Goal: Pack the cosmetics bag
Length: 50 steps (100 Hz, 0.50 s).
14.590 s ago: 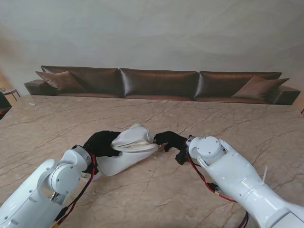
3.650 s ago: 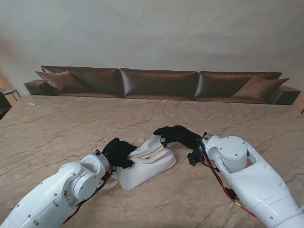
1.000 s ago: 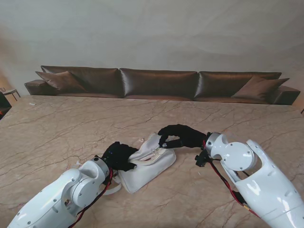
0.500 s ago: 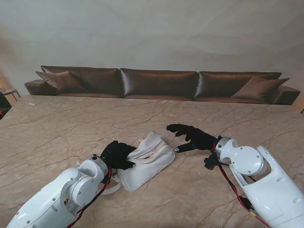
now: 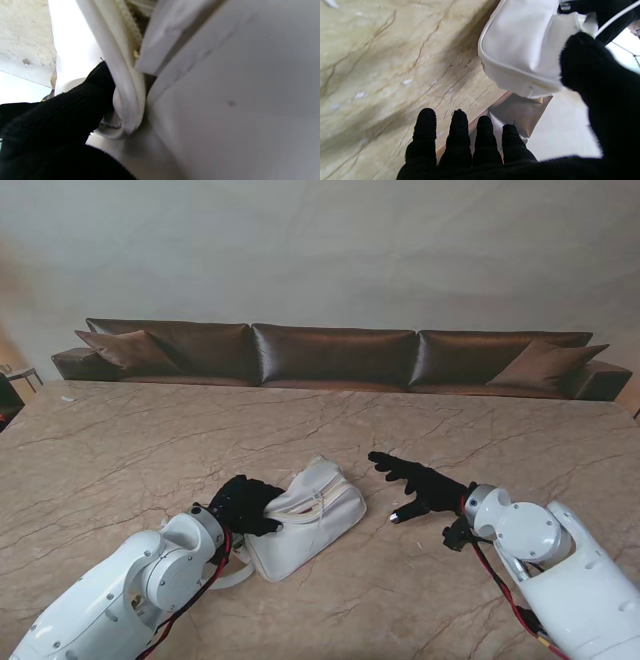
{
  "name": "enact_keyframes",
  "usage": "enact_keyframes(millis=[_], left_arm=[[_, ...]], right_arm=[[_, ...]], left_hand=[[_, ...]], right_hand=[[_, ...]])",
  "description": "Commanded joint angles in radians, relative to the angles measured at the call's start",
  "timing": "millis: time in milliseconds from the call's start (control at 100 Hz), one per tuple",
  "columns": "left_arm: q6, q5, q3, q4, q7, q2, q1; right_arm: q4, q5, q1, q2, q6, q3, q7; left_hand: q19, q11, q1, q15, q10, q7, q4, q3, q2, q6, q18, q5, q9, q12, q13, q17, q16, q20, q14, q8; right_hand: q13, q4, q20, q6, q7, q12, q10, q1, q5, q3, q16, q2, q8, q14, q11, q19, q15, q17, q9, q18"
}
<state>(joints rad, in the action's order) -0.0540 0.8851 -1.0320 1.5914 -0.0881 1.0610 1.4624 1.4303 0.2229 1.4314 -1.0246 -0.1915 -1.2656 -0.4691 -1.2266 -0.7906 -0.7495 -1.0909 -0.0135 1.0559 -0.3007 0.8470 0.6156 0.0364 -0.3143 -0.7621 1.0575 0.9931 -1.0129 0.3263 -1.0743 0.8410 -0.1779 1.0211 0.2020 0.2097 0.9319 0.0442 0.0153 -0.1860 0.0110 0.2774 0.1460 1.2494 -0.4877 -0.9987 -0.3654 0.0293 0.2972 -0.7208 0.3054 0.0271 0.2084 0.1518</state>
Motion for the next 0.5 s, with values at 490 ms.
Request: enact_keyframes(millis=[490], left_arm=[[-0.042, 0.01, 0.002, -0.001, -0.031, -0.012, 0.003]], right_arm=[[-0.215, -0.03, -0.242, -0.062, -0.195, 0.296, 0.145]], left_hand=[[-0.02, -0.026, -0.285, -0.014, 0.202, 0.135, 0.148, 0.209, -0.203, -0.32, -0.009, -0.102, 0.047, -0.001, -0.027, -0.015, -0.008, -0.001, 0.017, 0.034]], right_hand=[[-0.076, 0.028, -0.083, 0.098, 0.079, 0.129, 0.079, -0.043, 0.032, 0.064, 0.175, -0.098, 0.413, 0.013, -0.286, 0.043, -0.136, 0.028, -0.061, 0.001]])
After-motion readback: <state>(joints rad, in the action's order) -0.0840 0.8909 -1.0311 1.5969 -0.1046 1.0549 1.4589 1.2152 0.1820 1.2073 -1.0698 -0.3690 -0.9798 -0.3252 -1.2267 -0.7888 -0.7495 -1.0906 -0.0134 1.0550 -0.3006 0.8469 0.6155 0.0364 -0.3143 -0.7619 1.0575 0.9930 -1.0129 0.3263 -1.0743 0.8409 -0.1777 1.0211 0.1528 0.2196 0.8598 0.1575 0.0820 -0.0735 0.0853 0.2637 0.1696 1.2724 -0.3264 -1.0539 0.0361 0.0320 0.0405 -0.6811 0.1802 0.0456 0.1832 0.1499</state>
